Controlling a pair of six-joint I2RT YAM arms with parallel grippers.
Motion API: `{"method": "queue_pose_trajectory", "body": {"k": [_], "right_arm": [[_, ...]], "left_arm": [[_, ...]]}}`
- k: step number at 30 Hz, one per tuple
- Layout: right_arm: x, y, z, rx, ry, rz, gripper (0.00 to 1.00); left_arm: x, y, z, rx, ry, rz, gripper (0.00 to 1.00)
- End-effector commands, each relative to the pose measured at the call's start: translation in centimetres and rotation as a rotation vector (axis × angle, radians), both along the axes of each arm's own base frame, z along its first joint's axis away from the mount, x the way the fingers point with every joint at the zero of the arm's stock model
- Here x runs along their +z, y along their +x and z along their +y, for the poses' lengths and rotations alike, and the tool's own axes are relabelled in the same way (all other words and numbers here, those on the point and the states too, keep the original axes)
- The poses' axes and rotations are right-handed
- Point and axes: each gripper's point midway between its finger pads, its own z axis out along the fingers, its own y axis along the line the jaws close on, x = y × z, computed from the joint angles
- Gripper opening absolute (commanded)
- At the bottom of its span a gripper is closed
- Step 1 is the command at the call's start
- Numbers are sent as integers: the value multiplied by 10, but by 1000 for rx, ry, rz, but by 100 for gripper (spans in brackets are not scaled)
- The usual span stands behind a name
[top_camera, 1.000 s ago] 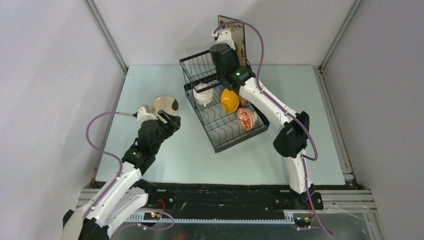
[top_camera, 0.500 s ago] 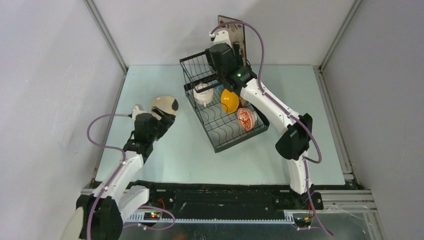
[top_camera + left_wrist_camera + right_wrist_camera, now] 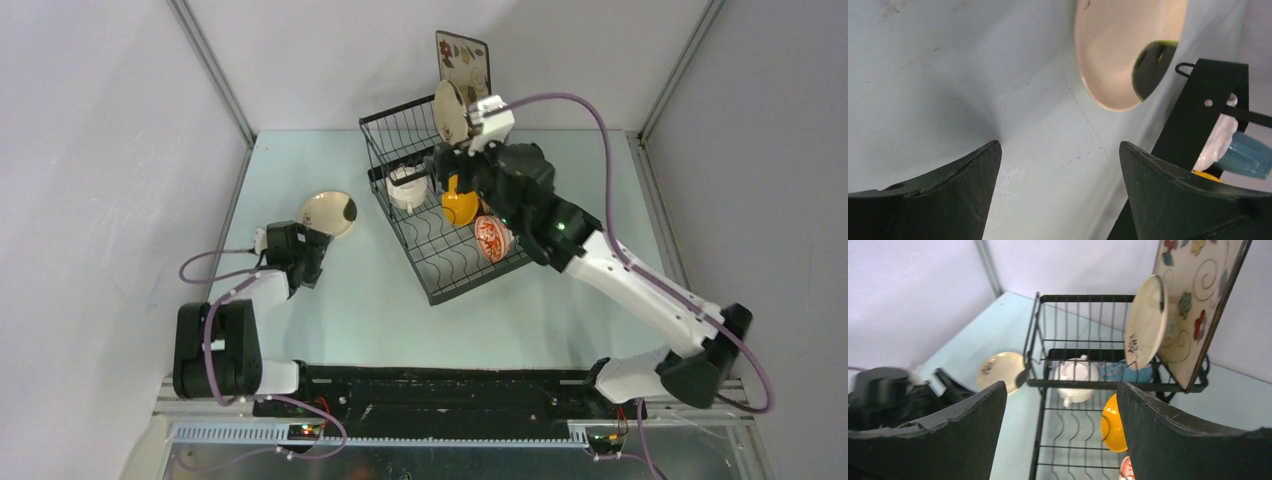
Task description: Load the mixed dishes into the dish rack
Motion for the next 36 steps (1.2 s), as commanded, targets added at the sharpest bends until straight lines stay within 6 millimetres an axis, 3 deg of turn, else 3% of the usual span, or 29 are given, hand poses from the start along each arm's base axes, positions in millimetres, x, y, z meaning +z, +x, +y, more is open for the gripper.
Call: {"method": "queue_pose_trajectory", "body": {"k": [1, 5, 8, 9, 10, 17, 19, 22, 23, 25, 27, 30, 35, 36], "right_arm": [[20, -37, 11, 181, 214, -25, 82], [19, -63, 1, 251, 253, -16, 82], [4, -71, -9, 247, 246, 0, 82], [10, -75, -16, 241, 257, -16, 82], [1, -75, -20, 230, 250, -9, 82], [-6, -84, -54, 192, 300, -49, 82], [-10, -85, -60, 184, 306, -48, 82], [-17, -86, -70, 171, 312, -37, 81], [-18, -86, -71, 173, 313, -34, 81], [-22, -87, -76, 166, 318, -23, 81], [-24, -87, -80, 161, 324, -18, 81], [-31, -88, -83, 166, 318, 13, 81], [-47, -89, -79, 206, 326, 89, 82], [-49, -90, -78, 221, 330, 100, 82]], "left_arm": [[15, 40, 9, 103, -70, -119, 93], [-6, 47, 13, 174, -109, -108, 85], [-18, 54, 12, 199, -149, -88, 78], [-23, 55, 12, 200, -150, -79, 76], [-23, 58, 13, 204, -149, -84, 73], [-19, 72, 22, 268, -146, -76, 58], [-17, 78, 23, 271, -148, -82, 51], [-19, 83, 25, 279, -143, -87, 32], [-16, 86, 25, 279, -145, -106, 16], [-15, 89, 23, 274, -163, -147, 2], [-15, 85, 26, 291, -169, -184, 0], [3, 77, 30, 265, -100, -219, 0], [58, 62, 17, 155, -89, -350, 0], [58, 56, 14, 137, -83, -338, 0]]}}
